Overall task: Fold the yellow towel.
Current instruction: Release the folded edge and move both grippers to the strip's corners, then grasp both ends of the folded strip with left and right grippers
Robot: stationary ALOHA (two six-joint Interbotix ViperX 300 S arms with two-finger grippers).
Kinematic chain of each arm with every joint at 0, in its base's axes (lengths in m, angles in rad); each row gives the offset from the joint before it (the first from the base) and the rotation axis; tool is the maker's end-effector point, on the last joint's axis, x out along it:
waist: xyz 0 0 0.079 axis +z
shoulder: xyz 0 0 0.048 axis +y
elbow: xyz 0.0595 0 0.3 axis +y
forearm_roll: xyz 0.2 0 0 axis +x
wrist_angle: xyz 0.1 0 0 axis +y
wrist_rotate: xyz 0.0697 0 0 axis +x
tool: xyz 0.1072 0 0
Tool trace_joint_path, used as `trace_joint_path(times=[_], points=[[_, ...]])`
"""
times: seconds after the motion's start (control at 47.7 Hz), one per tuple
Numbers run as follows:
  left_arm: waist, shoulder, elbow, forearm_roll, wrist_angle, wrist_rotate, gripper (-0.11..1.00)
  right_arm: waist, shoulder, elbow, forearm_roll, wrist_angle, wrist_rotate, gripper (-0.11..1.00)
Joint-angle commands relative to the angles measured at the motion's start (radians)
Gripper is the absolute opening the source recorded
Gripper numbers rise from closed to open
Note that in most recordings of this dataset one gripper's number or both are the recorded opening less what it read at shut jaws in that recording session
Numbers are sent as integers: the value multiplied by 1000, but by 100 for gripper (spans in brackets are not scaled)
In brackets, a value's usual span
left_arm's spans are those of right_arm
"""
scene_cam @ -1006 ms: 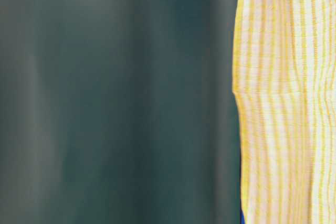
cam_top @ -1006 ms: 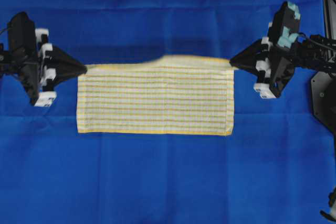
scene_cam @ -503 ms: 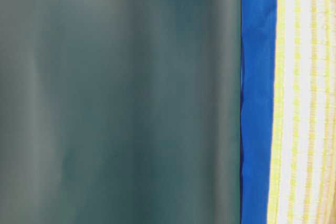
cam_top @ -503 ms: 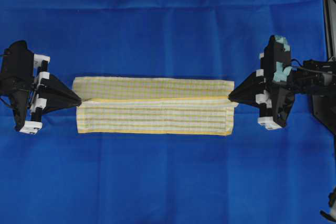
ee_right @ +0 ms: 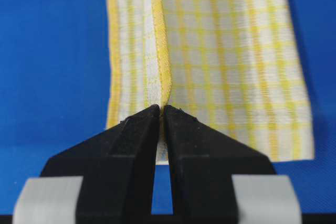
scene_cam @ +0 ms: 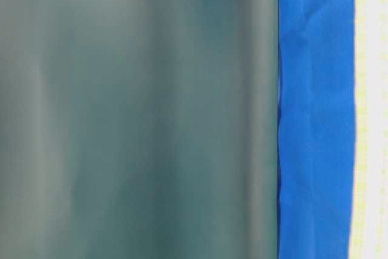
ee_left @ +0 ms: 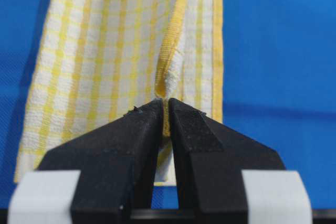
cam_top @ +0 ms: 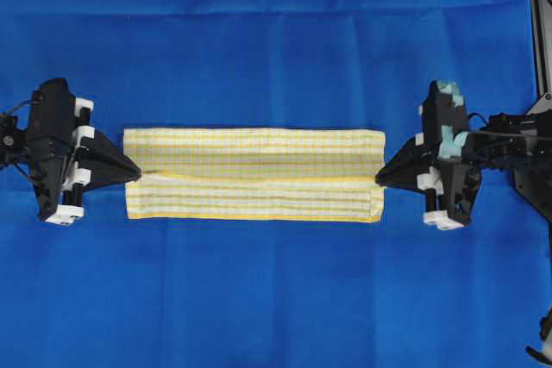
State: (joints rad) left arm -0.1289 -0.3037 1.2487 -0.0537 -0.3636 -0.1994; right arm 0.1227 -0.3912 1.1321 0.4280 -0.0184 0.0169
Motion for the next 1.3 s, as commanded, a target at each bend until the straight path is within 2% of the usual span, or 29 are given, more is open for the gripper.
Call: trace_joint_path(times=[0.0,0.084,0.168,0.21,0.251,0.356,0.44,0.503,0.587,0.712,0.922,1.069,1.278], points=[[-3,3,-17,-5,-5,2,5,15,20,-34,3,-5,-2,4],[-3,-2,-17,-5,-5,-6,8,26,54,-55,6,0,0,5],[-3,0,-18,-5,-5,-26,23,43,86,-78,21,18,0,5],[-3,2,-18,-5,-5,-37,34,46,95,-86,26,31,0,9],[-3,2,-20,-5,-5,-49,44,48,98,-89,28,41,0,17],[-3,-2,-25,-5,5,-67,72,48,94,-86,28,41,0,49],[-3,-11,-29,-5,20,-66,84,43,78,-80,25,21,-2,73],[2,-20,-35,-3,34,-60,84,35,64,-74,25,5,-3,81],[17,-31,-44,-2,46,-54,80,3,40,-61,21,-9,-6,76],[84,-26,-57,2,69,-34,79,-83,14,-43,17,-11,-12,74],[225,-17,-74,2,120,69,79,-232,25,-43,-37,11,-17,74],[253,-2,-86,2,121,120,79,-258,54,-46,-43,25,-17,74],[264,63,-87,2,110,127,79,-268,130,-48,-43,9,-17,74]])
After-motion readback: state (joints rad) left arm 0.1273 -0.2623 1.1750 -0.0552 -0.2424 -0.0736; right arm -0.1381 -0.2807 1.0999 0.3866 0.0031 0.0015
